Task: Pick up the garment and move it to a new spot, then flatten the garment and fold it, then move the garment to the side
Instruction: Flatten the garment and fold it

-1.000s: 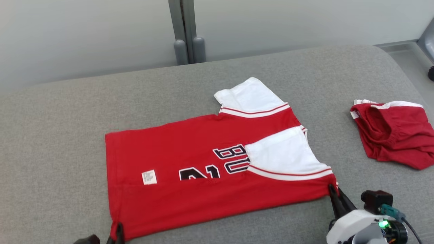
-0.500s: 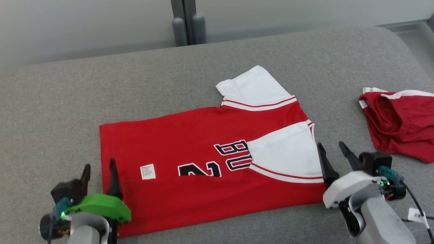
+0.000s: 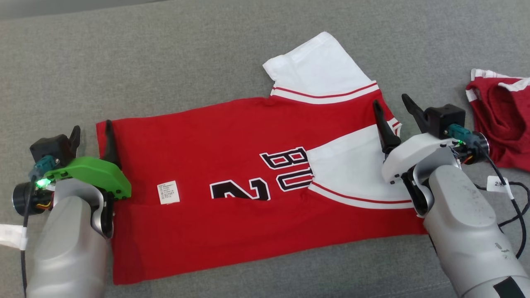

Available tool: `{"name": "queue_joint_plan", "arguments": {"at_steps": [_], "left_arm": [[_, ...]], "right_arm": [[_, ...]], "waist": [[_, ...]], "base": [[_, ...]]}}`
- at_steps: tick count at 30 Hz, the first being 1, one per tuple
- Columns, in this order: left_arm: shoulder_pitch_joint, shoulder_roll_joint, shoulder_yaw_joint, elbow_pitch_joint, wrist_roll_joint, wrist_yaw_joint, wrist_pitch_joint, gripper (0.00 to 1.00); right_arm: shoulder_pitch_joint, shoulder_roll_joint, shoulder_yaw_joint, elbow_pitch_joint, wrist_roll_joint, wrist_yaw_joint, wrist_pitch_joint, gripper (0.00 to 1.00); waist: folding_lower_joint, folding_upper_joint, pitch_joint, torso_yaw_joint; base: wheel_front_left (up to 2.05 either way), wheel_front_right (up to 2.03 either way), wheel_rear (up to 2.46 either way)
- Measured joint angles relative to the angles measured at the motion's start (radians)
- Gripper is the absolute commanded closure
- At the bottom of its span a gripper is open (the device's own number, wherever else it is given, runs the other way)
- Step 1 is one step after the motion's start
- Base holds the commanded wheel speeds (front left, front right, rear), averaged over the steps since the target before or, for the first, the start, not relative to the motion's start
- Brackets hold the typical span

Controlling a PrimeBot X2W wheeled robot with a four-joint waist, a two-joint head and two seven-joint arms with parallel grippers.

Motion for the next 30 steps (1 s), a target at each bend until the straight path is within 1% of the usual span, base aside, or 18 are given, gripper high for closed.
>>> {"name": "queue_joint_plan", "arguments": {"at_steps": [3, 4, 5, 6, 7, 13, 22, 30], "left_arm": [[-0.024, -0.001, -0.015, 0.047, 0.000, -0.005, -0.002, 0.00], [-0.032, 0.000, -0.023, 0.059, 0.002, -0.007, -0.008, 0.05], [-0.042, 0.001, -0.026, 0.070, 0.002, -0.009, -0.008, 0.23], [-0.050, 0.000, -0.030, 0.078, 0.001, -0.009, -0.008, 0.56], [-0.061, -0.001, -0.039, 0.085, 0.001, -0.009, -0.009, 1.00], [-0.087, -0.018, -0.089, 0.067, -0.002, -0.013, -0.011, 1.00], [-0.088, -0.044, -0.176, -0.096, -0.044, -0.014, -0.007, 1.00], [-0.084, -0.056, -0.230, -0.197, -0.066, -0.014, -0.007, 1.00]], "right_arm": [[-0.036, -0.001, 0.012, 0.026, -0.015, 0.000, -0.003, 0.00], [-0.048, -0.002, 0.016, 0.034, -0.020, 0.000, -0.003, 0.00], [-0.061, -0.001, 0.018, 0.043, -0.023, 0.000, -0.003, 0.00], [-0.072, -0.001, 0.022, 0.051, -0.026, 0.000, -0.003, 0.00], [-0.087, -0.003, 0.024, 0.062, -0.031, 0.000, -0.004, 0.00], [-0.203, -0.027, 0.029, 0.138, -0.057, 0.000, 0.018, 0.00], [-0.410, -0.067, 0.020, 0.289, -0.105, 0.000, 0.105, 0.00], [-0.511, -0.080, 0.008, 0.396, -0.147, 0.000, 0.130, 0.00]], "waist": [[0.0000, 0.0000, 0.032, -0.002], [0.0000, 0.0000, 0.041, -0.002], [0.0000, 0.0000, 0.049, -0.001], [0.0000, 0.0000, 0.055, -0.001], [0.0000, 0.0000, 0.061, 0.001], [0.0000, 0.0000, 0.084, 0.030], [0.0002, 0.0000, 0.123, 0.114], [0.0002, 0.0000, 0.164, 0.195]], "base": [[0.00, 0.00, 0.00], [0.00, 0.00, 0.00], [0.00, 0.00, 0.00], [0.00, 0.00, 0.00], [0.00, 0.00, 0.00], [0.00, 0.00, 0.00], [0.00, 0.00, 0.00], [0.00, 0.00, 0.00]]}}
